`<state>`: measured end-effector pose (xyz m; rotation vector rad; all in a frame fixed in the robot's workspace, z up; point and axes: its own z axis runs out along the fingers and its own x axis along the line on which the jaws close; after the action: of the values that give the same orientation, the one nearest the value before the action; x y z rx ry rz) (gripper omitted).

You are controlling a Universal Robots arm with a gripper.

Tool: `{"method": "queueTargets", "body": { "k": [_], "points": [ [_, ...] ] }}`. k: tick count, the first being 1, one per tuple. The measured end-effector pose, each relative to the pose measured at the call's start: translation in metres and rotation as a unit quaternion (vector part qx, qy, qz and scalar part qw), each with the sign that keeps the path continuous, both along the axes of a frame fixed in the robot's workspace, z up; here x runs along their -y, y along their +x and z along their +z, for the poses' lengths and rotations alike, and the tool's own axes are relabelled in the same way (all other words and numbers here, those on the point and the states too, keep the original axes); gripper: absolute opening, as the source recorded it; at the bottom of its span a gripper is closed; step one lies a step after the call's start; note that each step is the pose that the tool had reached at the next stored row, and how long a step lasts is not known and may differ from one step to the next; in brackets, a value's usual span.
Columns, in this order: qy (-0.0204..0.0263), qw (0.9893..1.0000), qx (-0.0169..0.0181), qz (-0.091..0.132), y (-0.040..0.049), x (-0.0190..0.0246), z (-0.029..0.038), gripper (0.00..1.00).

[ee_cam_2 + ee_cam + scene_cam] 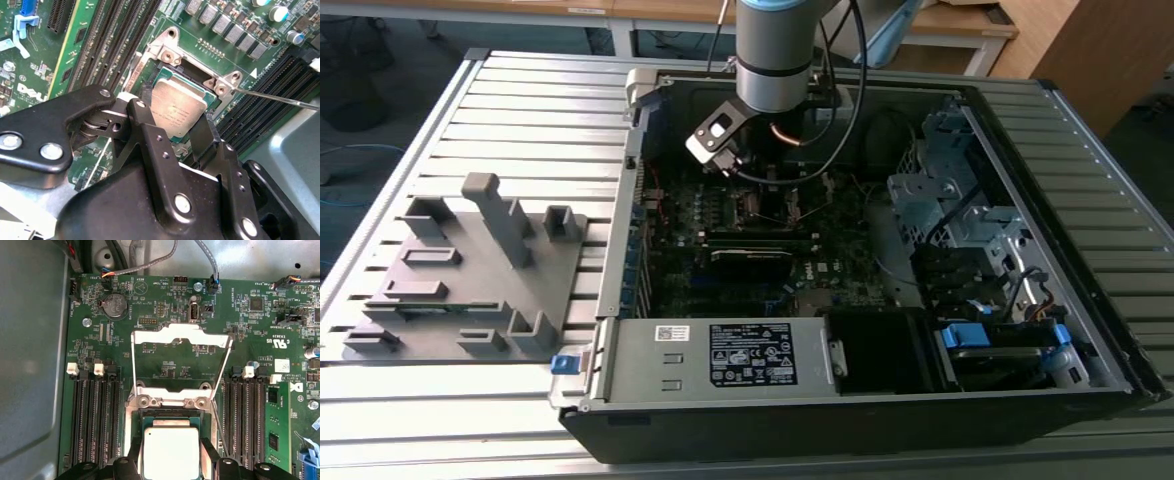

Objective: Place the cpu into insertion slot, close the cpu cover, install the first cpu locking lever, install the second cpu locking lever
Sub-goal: 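Place the cpu into insertion slot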

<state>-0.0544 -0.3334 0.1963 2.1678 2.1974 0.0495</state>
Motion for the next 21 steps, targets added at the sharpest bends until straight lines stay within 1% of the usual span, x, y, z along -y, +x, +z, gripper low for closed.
{"method": "queueTargets", "body": {
  "k": [3,9,21],
  "points": [
    [0.0000,1.0000,0.0000,0.000,0.0015,0.0000,-0.0002,0.54],
    [-0.0001,1.0000,0.0000,0.000,0.0015,0.0000,-0.0023,0.54],
    [-0.0001,1.0000,0.0000,0.000,0.0015,0.0000,-0.0038,0.54]
  ]
}}
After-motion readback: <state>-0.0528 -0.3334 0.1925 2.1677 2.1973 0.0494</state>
